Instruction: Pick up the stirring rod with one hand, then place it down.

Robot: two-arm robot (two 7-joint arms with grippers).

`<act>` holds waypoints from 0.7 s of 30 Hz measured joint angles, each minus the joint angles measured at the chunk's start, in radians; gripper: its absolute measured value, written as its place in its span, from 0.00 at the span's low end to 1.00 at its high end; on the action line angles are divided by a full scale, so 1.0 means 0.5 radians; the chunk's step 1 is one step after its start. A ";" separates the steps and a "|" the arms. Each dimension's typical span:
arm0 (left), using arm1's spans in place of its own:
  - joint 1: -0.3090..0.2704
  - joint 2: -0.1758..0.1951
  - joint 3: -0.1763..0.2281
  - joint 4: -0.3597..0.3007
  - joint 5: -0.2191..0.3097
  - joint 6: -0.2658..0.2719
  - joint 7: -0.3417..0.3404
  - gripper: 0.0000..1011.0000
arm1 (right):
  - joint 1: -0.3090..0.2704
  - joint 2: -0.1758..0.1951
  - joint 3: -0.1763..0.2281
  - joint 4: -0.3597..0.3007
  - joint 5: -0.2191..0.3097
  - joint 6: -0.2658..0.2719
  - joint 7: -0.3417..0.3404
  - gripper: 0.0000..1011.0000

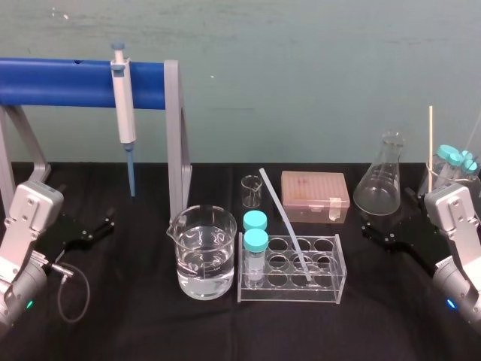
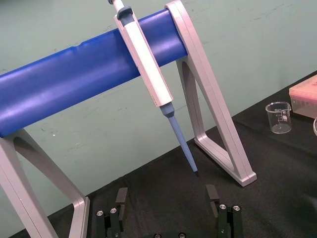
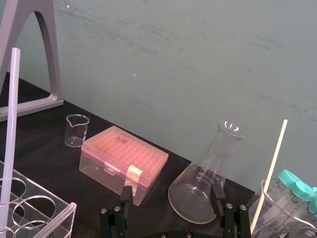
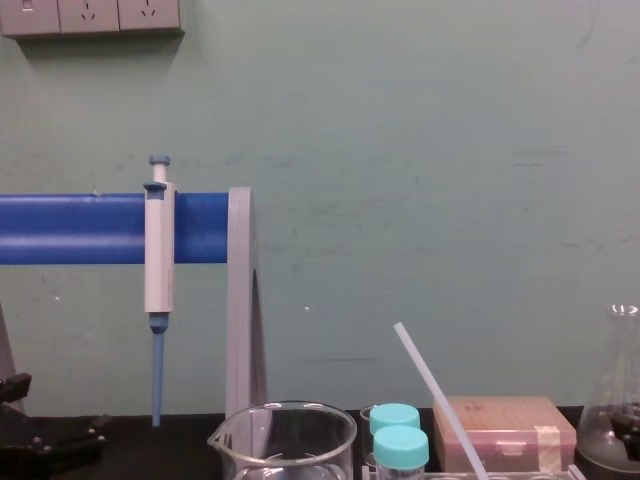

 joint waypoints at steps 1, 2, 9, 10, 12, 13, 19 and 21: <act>0.000 0.000 0.000 0.000 0.000 0.000 0.000 0.99 | 0.000 0.000 0.000 0.000 0.000 0.000 0.000 0.99; 0.000 0.000 0.000 0.000 0.000 0.000 0.000 0.99 | 0.000 0.000 0.000 0.000 0.000 0.000 0.000 0.99; 0.000 0.000 0.000 0.000 0.000 0.000 0.000 0.99 | 0.000 0.000 0.000 0.000 0.000 0.000 0.000 0.99; 0.000 0.000 0.000 0.000 0.000 0.000 0.000 0.99 | 0.000 0.000 0.000 0.000 0.000 0.000 0.000 0.99; 0.000 0.000 0.000 0.000 0.000 0.000 0.000 0.99 | 0.000 0.000 0.000 0.000 0.000 0.000 0.000 0.99; 0.000 0.000 0.000 0.000 0.000 0.000 0.000 0.99 | 0.000 0.000 0.000 0.000 0.000 0.000 0.000 0.99; 0.000 0.000 0.000 0.000 0.000 0.000 0.000 0.99 | 0.000 0.000 0.000 0.000 0.000 0.000 0.000 0.99; 0.000 0.000 0.000 0.000 0.000 0.000 0.000 0.99 | 0.000 0.000 0.000 0.000 0.000 0.000 0.000 0.99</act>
